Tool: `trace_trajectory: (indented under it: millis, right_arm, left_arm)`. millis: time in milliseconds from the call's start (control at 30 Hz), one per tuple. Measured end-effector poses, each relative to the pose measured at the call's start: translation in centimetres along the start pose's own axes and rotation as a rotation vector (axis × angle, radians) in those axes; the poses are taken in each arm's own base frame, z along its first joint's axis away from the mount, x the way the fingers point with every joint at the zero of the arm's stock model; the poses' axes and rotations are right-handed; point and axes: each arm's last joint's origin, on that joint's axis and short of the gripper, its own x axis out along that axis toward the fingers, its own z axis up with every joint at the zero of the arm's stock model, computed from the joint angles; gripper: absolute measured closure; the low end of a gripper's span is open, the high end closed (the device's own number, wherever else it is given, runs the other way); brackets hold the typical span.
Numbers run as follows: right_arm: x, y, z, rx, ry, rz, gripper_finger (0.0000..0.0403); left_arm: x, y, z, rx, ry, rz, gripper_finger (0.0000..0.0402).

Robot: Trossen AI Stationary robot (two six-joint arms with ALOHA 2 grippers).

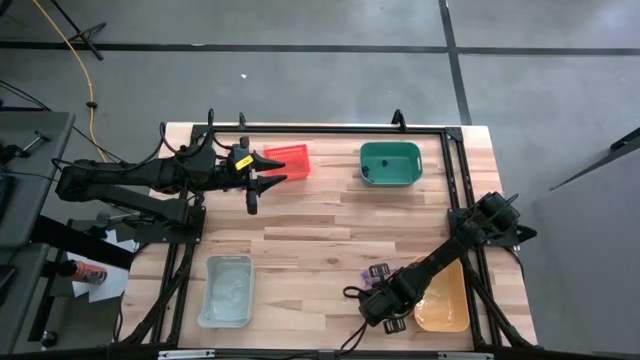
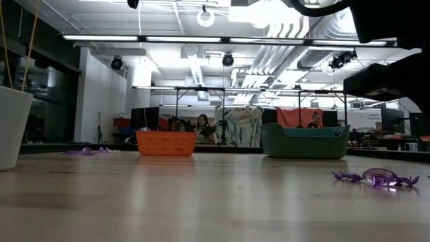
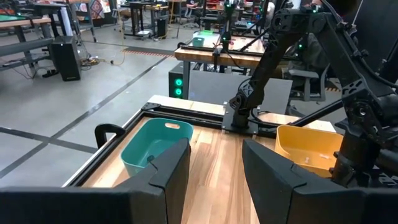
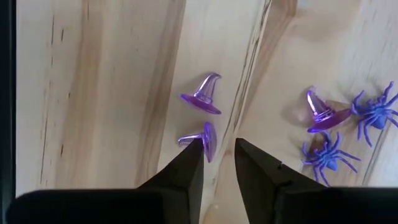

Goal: Sort Halloween decoration
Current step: Put the purple witch hat toy into the orange bin

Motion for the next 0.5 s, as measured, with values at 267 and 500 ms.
trace_trajectory:
  millis: [267,500]
  right_arm:
    - [0.46,0.09,0.18,0.058,-0.007,0.006,0.0322]
    - [0.73,0.10,0.17,0.075,0.002,0.009,0.0322]
  left_arm:
    - [0.00,0.00,0.01,0.000,0.000,0.000,0.0265]
    - [0.00,0.00,0.00,0.000,0.000,0.001,0.0265]
